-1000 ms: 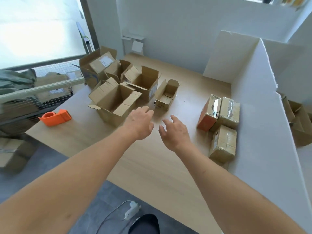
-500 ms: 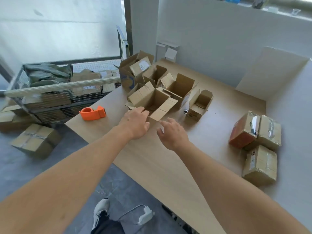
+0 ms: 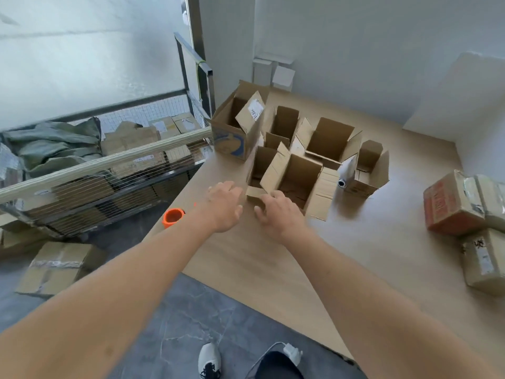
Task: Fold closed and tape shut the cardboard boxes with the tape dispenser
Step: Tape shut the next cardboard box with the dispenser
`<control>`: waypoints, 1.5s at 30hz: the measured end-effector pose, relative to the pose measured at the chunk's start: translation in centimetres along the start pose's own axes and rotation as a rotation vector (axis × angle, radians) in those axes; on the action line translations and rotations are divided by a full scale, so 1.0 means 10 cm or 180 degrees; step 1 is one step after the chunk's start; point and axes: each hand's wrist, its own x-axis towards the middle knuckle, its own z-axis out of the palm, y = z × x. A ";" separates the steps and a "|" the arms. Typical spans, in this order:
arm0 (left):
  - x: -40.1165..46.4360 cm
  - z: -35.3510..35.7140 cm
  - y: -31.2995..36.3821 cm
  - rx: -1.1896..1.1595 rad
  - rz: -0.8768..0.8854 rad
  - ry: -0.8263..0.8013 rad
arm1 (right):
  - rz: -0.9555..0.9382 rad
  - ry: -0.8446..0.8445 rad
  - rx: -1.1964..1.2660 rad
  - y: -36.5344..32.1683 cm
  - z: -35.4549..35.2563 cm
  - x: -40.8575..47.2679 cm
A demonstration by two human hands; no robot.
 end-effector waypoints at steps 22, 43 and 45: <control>1.85 0.45 -0.53 -0.0124 0.0700 -0.1062 | 0.0507 0.0657 0.0490 0.14 0.30 1.78; 2.30 0.17 -2.07 0.0578 0.1103 -0.1051 | 0.1691 0.0287 0.0496 -0.74 0.84 2.18; 2.32 0.17 -2.17 0.0452 0.1136 -0.1025 | 0.1833 0.0249 0.0671 -0.85 0.96 2.15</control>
